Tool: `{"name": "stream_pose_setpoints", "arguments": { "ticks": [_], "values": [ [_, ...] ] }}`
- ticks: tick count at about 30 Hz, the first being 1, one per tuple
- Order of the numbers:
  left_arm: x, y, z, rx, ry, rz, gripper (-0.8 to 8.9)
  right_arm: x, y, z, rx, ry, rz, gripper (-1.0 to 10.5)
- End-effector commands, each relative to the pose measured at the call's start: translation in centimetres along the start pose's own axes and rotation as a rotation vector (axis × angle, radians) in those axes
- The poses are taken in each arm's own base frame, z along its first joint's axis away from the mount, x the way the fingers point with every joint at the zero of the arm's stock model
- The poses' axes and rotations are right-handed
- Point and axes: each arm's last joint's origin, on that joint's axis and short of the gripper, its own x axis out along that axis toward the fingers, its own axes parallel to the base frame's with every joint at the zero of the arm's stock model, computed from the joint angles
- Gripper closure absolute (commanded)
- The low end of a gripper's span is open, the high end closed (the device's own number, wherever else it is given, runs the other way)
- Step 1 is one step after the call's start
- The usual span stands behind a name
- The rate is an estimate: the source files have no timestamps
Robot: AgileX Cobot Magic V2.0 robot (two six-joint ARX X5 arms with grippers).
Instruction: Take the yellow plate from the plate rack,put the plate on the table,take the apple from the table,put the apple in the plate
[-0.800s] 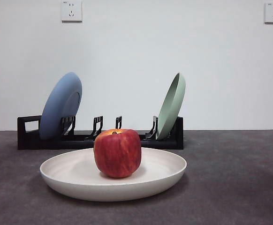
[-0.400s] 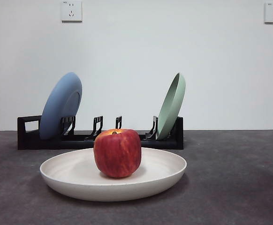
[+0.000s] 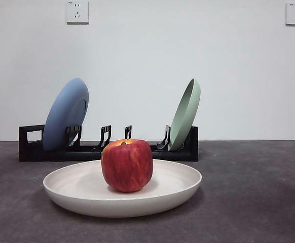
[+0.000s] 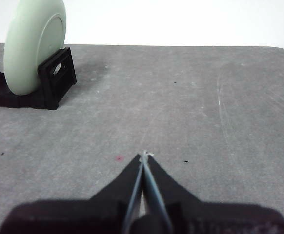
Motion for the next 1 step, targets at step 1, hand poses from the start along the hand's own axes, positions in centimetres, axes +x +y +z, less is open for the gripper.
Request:
{"name": "stream_pose_setpoints", "arguments": {
  "ticks": [1],
  "values": [
    [0.1, 0.07, -0.29, -0.012, 0.006, 0.004, 8.17, 0.08, 0.0, -0.23, 0.01, 0.002, -0.001, 9.5]
  ]
}}
